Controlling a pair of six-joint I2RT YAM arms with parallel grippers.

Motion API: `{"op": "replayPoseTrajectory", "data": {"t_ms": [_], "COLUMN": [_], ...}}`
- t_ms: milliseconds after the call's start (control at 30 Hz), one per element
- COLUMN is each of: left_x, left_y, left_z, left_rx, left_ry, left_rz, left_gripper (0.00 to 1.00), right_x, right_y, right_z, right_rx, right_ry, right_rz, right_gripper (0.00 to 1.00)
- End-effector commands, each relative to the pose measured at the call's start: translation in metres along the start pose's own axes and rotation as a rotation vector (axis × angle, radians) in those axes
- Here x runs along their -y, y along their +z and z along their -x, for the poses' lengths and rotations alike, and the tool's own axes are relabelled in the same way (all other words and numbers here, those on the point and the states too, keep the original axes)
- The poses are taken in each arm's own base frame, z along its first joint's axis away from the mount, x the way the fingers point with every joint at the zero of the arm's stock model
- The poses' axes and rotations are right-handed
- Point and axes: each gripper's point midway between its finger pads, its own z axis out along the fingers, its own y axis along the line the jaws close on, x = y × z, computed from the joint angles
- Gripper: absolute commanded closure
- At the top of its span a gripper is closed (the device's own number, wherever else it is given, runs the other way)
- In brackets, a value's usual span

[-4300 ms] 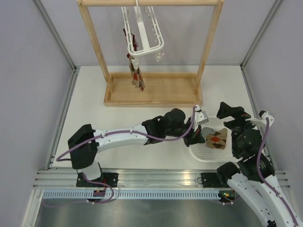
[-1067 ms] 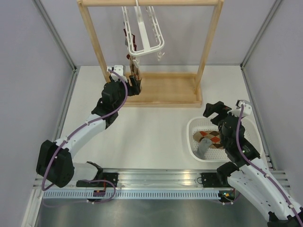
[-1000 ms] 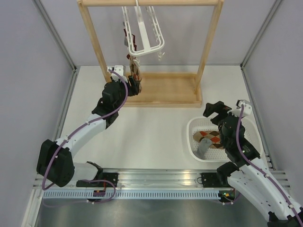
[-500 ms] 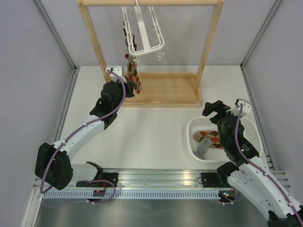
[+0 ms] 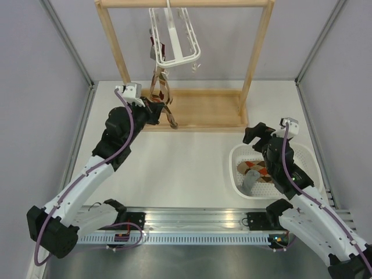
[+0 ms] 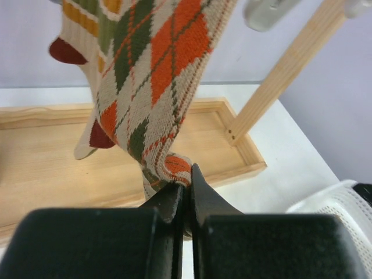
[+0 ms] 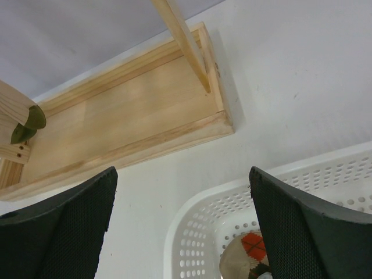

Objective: Remove the socks clipped to the hanger

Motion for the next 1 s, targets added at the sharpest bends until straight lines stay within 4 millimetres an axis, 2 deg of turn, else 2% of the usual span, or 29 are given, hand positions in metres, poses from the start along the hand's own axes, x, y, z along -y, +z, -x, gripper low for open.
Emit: {"op": "replayPoseTrajectory", "data": {"t_ms": [0,67,100,133,267,433,467,500,533,567,633,667,700,767,800,867,900,933,967], "left_x": [0.033,0.04,0.054,0.053,0.075,0.073,0.072,0.071,0.07,0.069,0.065,0.063,0.062,0.057,0.055,0.05,0.048,0.043,0.041], "left_y": [-0.013,-0.017,-0.022,-0.024,-0.035,-0.043,-0.045,-0.047,-0.048,-0.05,-0.051,-0.052,-0.052,-0.052,-0.052,-0.052,-0.051,-0.05,-0.05], "left_z": [0.007,0.008,0.01,0.005,0.0,-0.01,-0.012,-0.013,-0.013,-0.014,-0.012,-0.012,-0.012,-0.015,-0.016,-0.018,-0.02,-0.022,-0.021], "left_rx": [-0.03,-0.031,-0.032,-0.054,-0.095,-0.131,-0.137,-0.135,-0.134,-0.131,-0.121,-0.118,-0.117,-0.12,-0.125,-0.129,-0.136,-0.143,-0.143], "left_ry": [-0.032,0.02,0.039,0.062,0.13,0.171,0.175,0.177,0.18,0.181,0.192,0.197,0.2,0.206,0.206,0.198,0.199,0.198,0.2], "left_rz": [-0.115,-0.124,-0.155,-0.133,-0.193,-0.206,-0.207,-0.206,-0.204,-0.2,-0.183,-0.176,-0.172,-0.15,-0.143,-0.116,-0.106,-0.079,-0.061], "left_gripper": [0.98,0.98,0.98,0.98,0.98,0.98,0.98,0.98,0.98,0.98,0.98,0.98,0.98,0.98,0.98,0.98,0.98,0.98,0.98], "right_x": [-0.024,-0.032,-0.037,-0.04,-0.062,-0.099,-0.115,-0.128,-0.133,-0.154,-0.172,-0.188,-0.197,-0.213,-0.226,-0.245,-0.258,-0.266,-0.28], "right_y": [-0.004,-0.004,-0.005,-0.004,-0.008,-0.011,-0.018,-0.023,-0.019,-0.03,-0.029,-0.036,-0.035,-0.041,-0.045,-0.049,-0.056,-0.055,-0.063], "right_z": [0.016,0.013,0.014,0.012,0.015,0.011,0.003,0.011,0.004,0.007,-0.001,0.007,0.003,0.01,0.026,0.03,0.049,0.049,0.065], "right_rx": [-0.002,-0.028,-0.034,-0.046,-0.071,-0.101,-0.119,-0.098,-0.101,-0.102,-0.12,-0.108,-0.114,-0.096,-0.071,-0.067,-0.039,-0.041,-0.016], "right_ry": [-0.004,-0.012,-0.013,-0.018,-0.02,-0.049,-0.072,-0.093,-0.121,-0.127,-0.151,-0.142,-0.158,-0.177,-0.162,-0.173,-0.147,-0.153,-0.137], "right_rz": [0.087,0.124,0.145,0.158,0.245,0.328,0.368,0.383,0.354,0.401,0.419,0.454,0.459,0.482,0.502,0.536,0.563,0.572,0.603], "right_gripper": [0.04,0.05,0.07,0.09,0.12,0.13,0.14,0.13,0.14,0.14,0.14,0.13,0.14,0.13,0.13,0.13,0.13,0.13,0.13]}}
